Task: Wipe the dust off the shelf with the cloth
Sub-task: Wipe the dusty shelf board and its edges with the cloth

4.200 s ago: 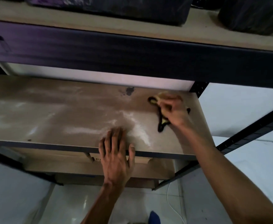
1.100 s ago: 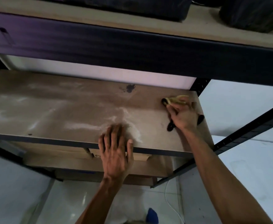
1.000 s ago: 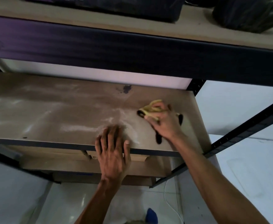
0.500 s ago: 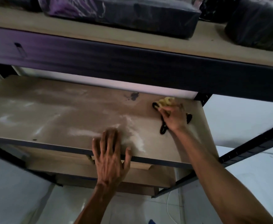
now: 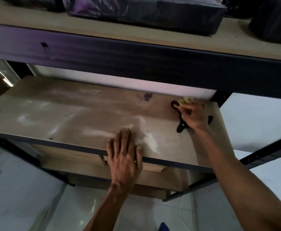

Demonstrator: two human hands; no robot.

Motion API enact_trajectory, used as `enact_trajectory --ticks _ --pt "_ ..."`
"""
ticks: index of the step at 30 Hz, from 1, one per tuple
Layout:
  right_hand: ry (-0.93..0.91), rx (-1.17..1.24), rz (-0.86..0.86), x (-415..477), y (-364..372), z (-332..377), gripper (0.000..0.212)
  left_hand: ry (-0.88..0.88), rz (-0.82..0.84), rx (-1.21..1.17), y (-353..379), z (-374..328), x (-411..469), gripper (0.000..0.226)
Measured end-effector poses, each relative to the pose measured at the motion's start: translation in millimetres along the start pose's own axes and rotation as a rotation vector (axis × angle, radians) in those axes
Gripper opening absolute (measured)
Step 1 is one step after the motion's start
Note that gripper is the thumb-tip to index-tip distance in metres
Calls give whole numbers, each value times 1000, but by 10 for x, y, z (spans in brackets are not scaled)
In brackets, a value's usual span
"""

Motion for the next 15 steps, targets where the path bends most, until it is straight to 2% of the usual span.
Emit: enact_trajectory --ticks 3,6,9,10,12,14,15 --pt "-241 -49 45 -300 210 534 23 6 8 5 4 -7 -1 61" --pt "-451 19 196 -719 461 1021 29 8 3 16 -9 -13 3 60" --pt "-539 93 285 -810 559 1142 33 5 29 34 0 6 14 61" --pt "-539 148 278 -763 483 1112 34 1 40 35 3 20 14 63" --pt "-440 211 154 -531 218 790 33 0 54 25 5 26 2 64" --pt "-282 148 -7 -235 -47 281 39 -3 49 13 3 17 5 63" --pt "-188 57 -17 -126 -92 31 46 -9 43 7 2 10 13 62"
Point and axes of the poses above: each hand's wrist, its own x-axis towards the middle knuckle, its own y-axis out of the palm, z = x × y, the point moved 10 cm from there along x, towards the middle knuckle, and after that the axes turned 7 degrees about -x, right-handed, at the moved point
